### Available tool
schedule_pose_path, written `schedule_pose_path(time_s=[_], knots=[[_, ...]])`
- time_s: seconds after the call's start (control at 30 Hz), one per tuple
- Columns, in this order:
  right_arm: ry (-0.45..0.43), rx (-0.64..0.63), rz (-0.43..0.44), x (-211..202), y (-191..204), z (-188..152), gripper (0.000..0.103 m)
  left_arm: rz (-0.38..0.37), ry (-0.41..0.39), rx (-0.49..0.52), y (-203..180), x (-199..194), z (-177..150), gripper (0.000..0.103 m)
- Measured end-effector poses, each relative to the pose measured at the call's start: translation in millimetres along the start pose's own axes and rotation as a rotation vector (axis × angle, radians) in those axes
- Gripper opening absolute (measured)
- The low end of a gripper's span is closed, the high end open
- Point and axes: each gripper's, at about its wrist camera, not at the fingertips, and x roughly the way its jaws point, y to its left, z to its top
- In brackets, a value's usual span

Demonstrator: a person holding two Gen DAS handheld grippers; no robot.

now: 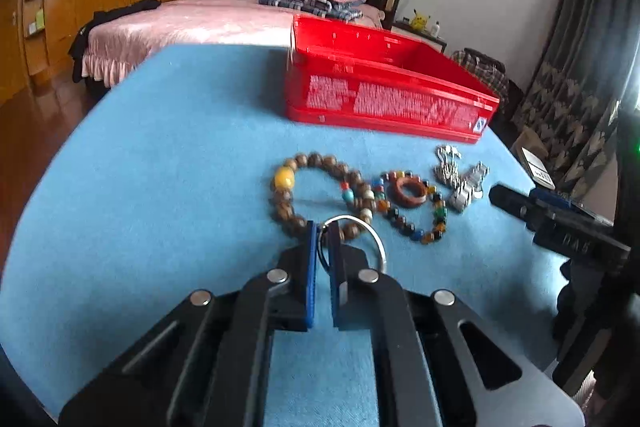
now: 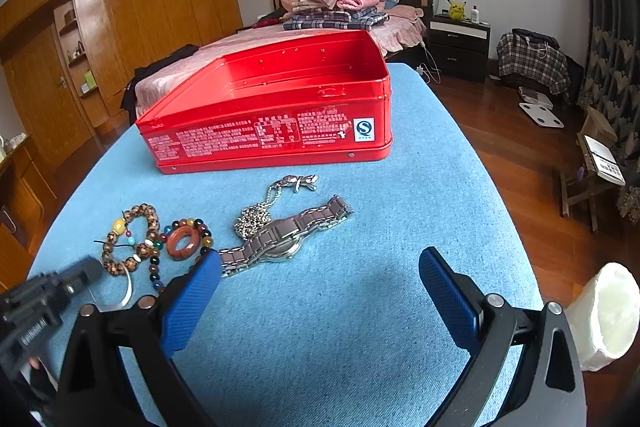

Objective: Organize jewelry

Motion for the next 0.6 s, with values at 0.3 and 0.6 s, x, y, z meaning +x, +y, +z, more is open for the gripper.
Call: schedule_pose_path(time_s=[0.3, 0.6], knots=[[0.008, -0.006, -0.003, 1.8, 2.7, -0.4, 0.097, 0.002, 0.047, -0.037, -1.3, 0.4, -4.4, 0.065], [0.003, 0.001, 0.000, 0.6, 1.3, 0.3, 0.097, 0.117, 0.037, 0.103, -31.4, 11.1, -21.5, 0.066]])
